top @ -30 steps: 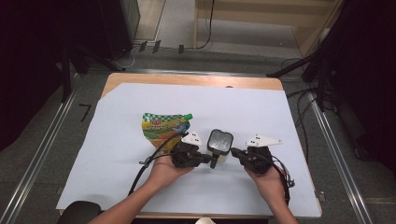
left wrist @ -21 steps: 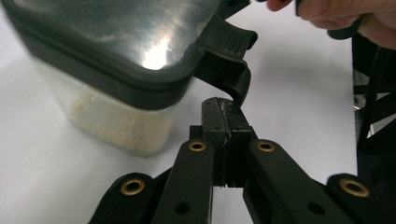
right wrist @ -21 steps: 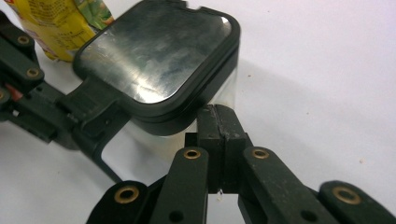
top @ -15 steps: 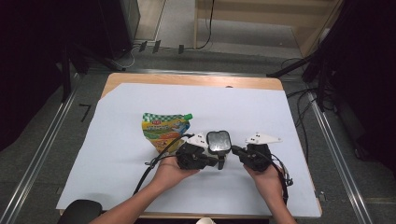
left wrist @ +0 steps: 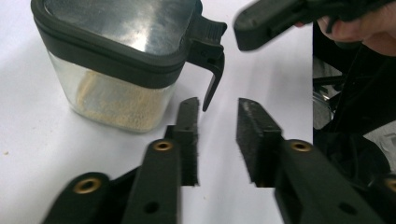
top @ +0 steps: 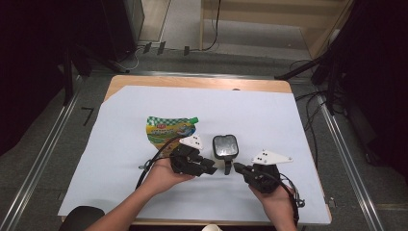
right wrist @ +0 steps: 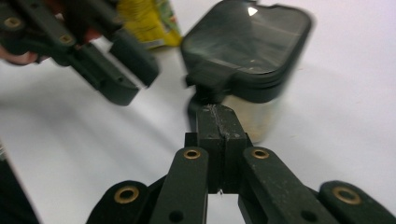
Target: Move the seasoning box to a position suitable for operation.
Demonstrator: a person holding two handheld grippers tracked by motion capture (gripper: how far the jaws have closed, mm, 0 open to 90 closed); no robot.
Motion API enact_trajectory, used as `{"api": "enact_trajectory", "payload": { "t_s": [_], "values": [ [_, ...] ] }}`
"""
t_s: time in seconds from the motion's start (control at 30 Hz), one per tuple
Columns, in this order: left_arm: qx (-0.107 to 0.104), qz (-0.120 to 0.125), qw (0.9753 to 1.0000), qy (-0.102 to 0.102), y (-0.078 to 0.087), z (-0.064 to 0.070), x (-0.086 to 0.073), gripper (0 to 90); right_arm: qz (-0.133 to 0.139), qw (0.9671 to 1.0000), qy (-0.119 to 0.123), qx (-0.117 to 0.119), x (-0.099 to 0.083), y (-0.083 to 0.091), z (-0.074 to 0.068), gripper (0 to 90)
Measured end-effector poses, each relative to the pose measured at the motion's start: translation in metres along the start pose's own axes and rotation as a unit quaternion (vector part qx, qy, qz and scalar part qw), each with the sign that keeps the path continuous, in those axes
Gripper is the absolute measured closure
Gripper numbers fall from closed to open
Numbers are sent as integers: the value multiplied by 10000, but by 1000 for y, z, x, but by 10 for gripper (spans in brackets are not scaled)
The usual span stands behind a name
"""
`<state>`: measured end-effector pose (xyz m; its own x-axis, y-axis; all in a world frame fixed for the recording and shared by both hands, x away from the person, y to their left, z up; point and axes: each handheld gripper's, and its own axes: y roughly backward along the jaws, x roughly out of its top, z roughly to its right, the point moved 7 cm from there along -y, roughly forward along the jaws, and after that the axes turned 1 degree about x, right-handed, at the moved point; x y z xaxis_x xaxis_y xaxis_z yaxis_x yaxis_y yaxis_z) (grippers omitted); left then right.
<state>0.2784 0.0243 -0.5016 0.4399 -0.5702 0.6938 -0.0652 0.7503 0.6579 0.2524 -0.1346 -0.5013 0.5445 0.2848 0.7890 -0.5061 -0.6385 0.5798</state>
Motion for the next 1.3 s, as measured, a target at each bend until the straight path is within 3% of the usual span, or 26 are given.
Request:
{"api": "enact_trajectory", "payload": {
  "t_s": [0.17,0.3,0.43,0.8,1.3],
  "values": [
    [-88,16,10000,9,5,-2,-1,559,-58,9998,167,62,-1,-5,-14,900],
    [-122,90,9999,39,9,-3,-1,499,-136,9998,146,40,-3,-15,-18,900],
    [-95,130,9998,-143,8,-2,-1,482,-166,9996,201,49,-5,-24,-24,900],
    [-72,148,9997,-152,9,-4,-1,461,-272,9992,278,11,-6,-45,-27,900],
    [-7,118,9998,-182,7,-5,-2,440,-307,9993,230,-32,-10,-41,-21,900]
  ]
}}
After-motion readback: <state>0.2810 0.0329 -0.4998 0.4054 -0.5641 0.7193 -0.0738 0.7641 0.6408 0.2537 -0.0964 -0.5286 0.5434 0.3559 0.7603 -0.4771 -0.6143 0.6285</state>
